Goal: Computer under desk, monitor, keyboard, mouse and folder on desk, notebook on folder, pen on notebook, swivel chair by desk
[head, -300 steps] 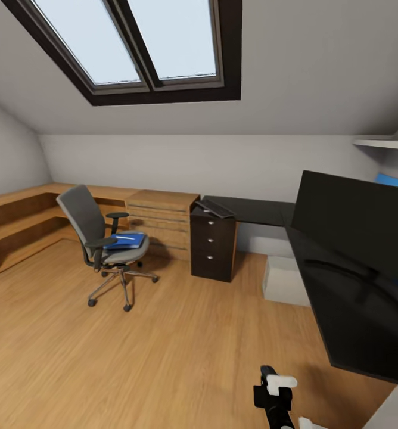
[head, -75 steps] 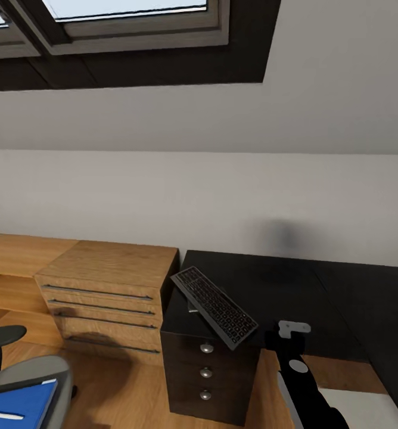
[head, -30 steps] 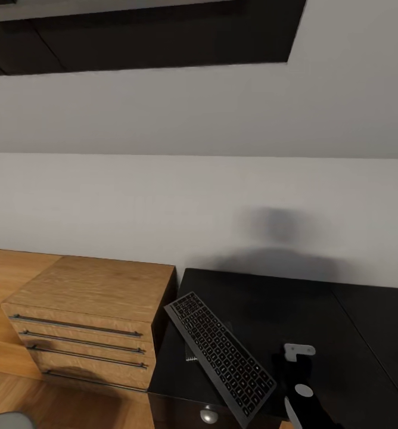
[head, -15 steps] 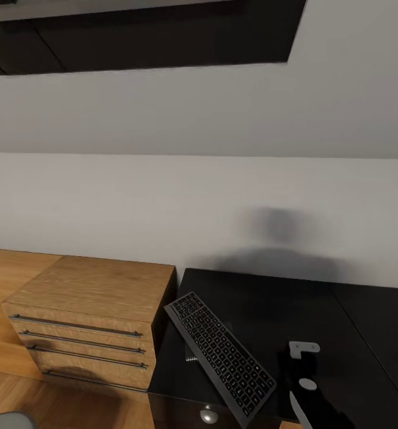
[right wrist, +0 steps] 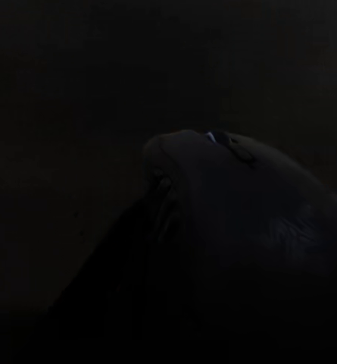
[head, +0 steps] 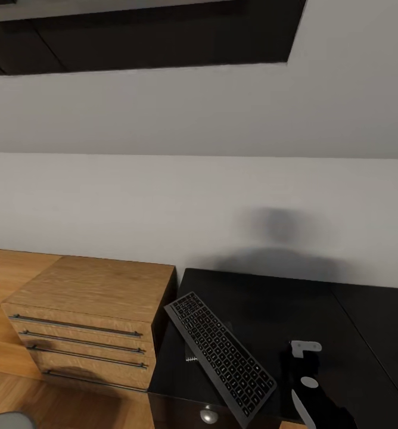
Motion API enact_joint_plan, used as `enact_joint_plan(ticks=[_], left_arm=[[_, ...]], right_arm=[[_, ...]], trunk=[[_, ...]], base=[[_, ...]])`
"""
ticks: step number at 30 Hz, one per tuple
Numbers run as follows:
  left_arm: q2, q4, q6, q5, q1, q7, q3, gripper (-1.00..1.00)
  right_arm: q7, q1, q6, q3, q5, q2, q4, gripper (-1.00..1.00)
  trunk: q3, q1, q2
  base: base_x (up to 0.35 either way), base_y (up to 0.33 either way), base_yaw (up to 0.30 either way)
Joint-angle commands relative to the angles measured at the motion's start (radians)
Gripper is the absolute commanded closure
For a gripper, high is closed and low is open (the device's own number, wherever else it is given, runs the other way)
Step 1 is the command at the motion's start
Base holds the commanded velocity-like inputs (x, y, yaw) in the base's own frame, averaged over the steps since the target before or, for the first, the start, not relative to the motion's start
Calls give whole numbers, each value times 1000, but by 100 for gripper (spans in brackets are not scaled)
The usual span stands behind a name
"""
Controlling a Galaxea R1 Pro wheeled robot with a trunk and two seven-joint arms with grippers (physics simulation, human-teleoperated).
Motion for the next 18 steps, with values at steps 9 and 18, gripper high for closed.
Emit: enact_joint_plan(ticks=[9,18], left_arm=[[0,0,-3,8,-1,4,-8,-100],[0,1,-3,8,-1,4,-8,-100]], right_arm=[[2,-1,-7,-2,4,1,3,100],[2,-1,-8,-1,6,2,2,100]], trunk=[[-1,0,-1],[-1,0,-1]], base=[[0,0,0],[0,0,0]])
